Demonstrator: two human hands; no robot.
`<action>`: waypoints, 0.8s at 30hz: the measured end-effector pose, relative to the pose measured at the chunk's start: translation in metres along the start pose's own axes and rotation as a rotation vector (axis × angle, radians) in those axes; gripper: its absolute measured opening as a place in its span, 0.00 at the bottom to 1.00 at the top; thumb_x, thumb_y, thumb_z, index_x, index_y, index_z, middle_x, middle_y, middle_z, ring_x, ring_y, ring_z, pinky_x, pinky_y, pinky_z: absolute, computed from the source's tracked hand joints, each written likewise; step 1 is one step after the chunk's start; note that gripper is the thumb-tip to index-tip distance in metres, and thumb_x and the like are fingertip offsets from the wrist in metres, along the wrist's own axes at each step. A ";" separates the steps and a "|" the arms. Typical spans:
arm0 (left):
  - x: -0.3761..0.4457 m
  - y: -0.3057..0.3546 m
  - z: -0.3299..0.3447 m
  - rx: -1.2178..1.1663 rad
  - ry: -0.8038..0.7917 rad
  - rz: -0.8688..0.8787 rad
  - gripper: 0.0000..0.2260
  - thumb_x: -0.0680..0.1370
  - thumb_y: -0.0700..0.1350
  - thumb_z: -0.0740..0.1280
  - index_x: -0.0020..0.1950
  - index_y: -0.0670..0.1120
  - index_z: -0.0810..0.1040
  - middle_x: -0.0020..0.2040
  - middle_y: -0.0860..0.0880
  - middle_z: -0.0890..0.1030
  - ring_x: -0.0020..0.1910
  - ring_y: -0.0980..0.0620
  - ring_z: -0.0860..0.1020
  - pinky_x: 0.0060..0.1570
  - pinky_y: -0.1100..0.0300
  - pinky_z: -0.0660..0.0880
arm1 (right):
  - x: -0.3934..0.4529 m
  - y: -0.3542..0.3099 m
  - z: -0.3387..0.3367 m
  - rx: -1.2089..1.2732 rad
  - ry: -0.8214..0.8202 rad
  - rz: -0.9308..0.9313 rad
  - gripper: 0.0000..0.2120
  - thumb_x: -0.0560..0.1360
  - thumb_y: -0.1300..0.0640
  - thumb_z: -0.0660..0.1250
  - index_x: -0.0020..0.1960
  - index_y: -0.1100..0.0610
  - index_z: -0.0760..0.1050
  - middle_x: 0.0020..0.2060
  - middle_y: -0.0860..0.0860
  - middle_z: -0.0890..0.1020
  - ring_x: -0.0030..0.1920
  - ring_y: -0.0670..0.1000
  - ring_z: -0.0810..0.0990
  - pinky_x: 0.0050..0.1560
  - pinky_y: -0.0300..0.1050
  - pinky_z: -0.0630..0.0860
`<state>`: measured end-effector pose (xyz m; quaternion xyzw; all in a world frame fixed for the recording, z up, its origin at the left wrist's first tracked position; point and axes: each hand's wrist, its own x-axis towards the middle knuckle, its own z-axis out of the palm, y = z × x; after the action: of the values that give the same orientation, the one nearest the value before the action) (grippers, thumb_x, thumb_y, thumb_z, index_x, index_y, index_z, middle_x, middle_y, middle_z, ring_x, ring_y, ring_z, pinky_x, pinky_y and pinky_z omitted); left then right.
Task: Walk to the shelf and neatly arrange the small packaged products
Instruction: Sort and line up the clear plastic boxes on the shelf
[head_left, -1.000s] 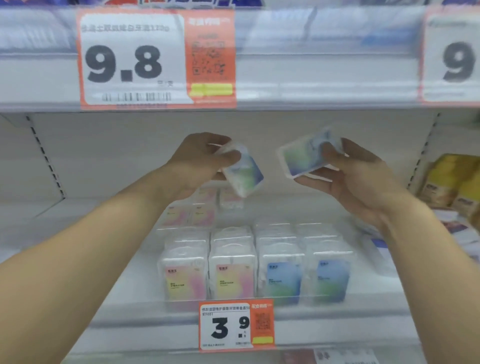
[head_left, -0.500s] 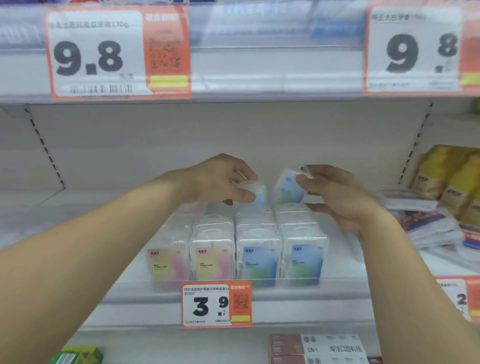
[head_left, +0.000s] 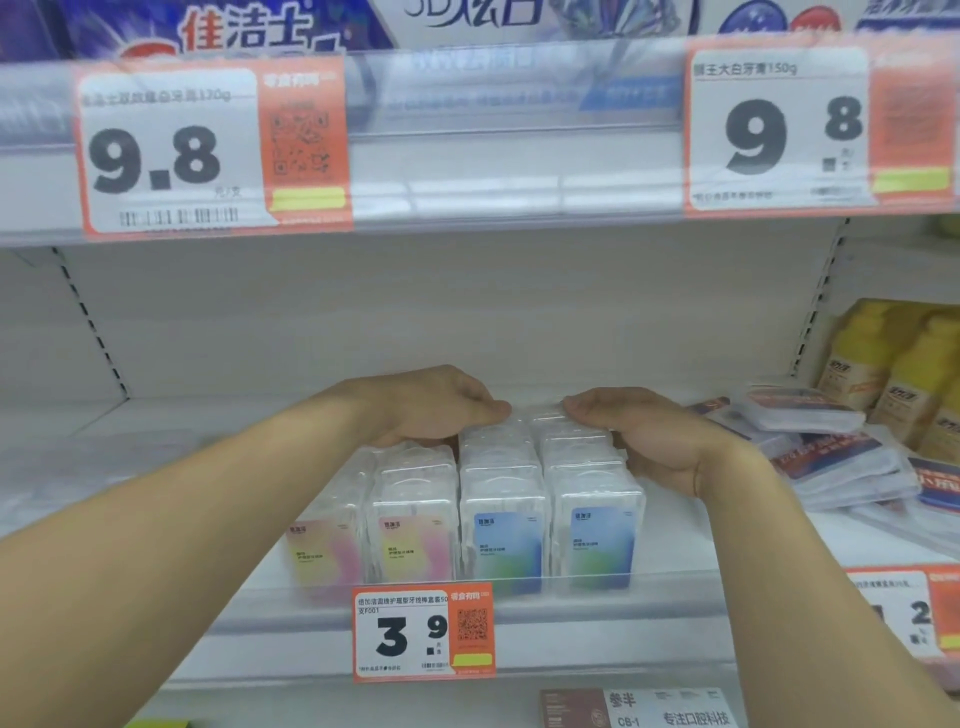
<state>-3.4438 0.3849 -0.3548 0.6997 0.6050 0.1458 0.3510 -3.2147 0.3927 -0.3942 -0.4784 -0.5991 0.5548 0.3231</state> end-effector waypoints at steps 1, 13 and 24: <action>0.000 0.000 0.000 0.000 0.002 0.000 0.09 0.78 0.56 0.66 0.42 0.54 0.79 0.37 0.55 0.75 0.35 0.57 0.72 0.36 0.64 0.69 | 0.000 0.000 0.000 0.008 0.002 -0.001 0.12 0.76 0.49 0.70 0.54 0.56 0.82 0.47 0.52 0.86 0.48 0.53 0.82 0.50 0.50 0.77; -0.002 -0.003 0.003 0.028 -0.028 -0.012 0.18 0.78 0.61 0.62 0.57 0.50 0.80 0.54 0.49 0.82 0.51 0.51 0.80 0.61 0.56 0.75 | 0.000 0.001 0.001 0.043 0.027 0.079 0.15 0.73 0.47 0.70 0.55 0.54 0.83 0.52 0.53 0.85 0.52 0.56 0.81 0.55 0.53 0.76; -0.021 0.009 -0.007 0.303 -0.076 -0.028 0.30 0.79 0.68 0.47 0.76 0.53 0.63 0.75 0.56 0.65 0.74 0.51 0.63 0.74 0.53 0.56 | -0.002 0.000 0.003 -0.013 0.102 0.051 0.24 0.70 0.37 0.70 0.57 0.52 0.83 0.56 0.51 0.84 0.56 0.54 0.82 0.61 0.54 0.75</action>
<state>-3.4465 0.3667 -0.3390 0.7412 0.6160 0.0214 0.2658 -3.2172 0.3895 -0.3948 -0.5235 -0.5729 0.5338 0.3359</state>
